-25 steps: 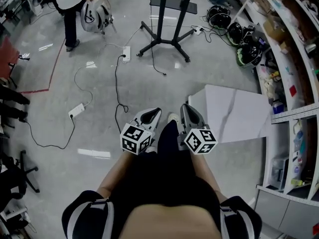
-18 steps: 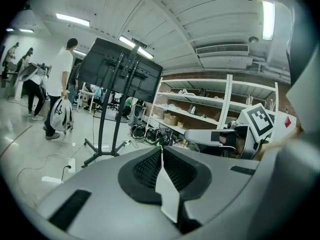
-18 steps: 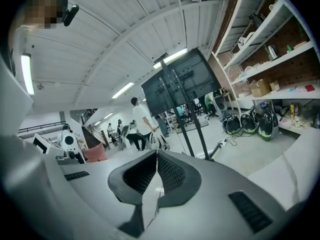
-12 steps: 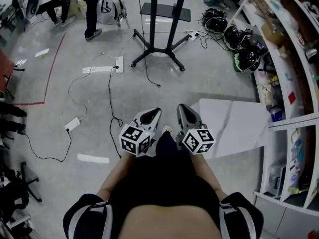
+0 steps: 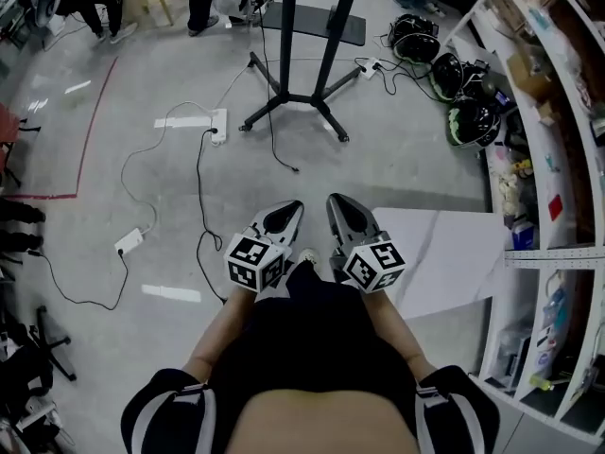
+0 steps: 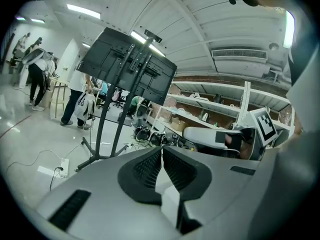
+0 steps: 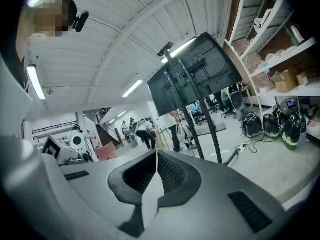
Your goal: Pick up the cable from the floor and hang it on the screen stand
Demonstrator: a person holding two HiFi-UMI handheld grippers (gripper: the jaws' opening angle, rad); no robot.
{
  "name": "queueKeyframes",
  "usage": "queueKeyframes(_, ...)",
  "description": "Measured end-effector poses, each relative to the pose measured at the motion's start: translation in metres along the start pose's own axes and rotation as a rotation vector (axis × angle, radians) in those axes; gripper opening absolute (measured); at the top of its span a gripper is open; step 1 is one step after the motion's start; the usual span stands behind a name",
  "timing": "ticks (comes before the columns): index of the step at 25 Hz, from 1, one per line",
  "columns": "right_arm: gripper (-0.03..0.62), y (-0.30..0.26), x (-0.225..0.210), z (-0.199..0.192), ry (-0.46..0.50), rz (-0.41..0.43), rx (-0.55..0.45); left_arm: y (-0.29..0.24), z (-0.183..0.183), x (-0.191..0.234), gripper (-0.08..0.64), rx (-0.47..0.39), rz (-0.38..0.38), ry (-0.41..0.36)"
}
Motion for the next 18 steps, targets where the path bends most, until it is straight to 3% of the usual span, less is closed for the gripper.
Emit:
queueKeyframes(9,0.026,-0.074,-0.091,0.048,0.020,0.050,0.044,-0.101,0.049,0.061,0.008,-0.027,0.049,0.016)
queueKeyframes(14,0.026,-0.110,-0.117,0.056,-0.014,0.087,0.056,-0.130,0.064,0.085,0.008,-0.050,0.090,0.070)
queueKeyframes(18,0.026,-0.148,-0.135,0.067,-0.040,0.088,0.056,-0.140,0.078,0.125,0.008,-0.042,0.137,0.058)
Point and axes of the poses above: the fingertips, and each gripper's own axes: y backward along the fingers, x to its left, z out of its top, the point moved 3 cm from there along y, backward along the fingers, and after that the axes turned 10 degrees about x, right-handed, at the moved point
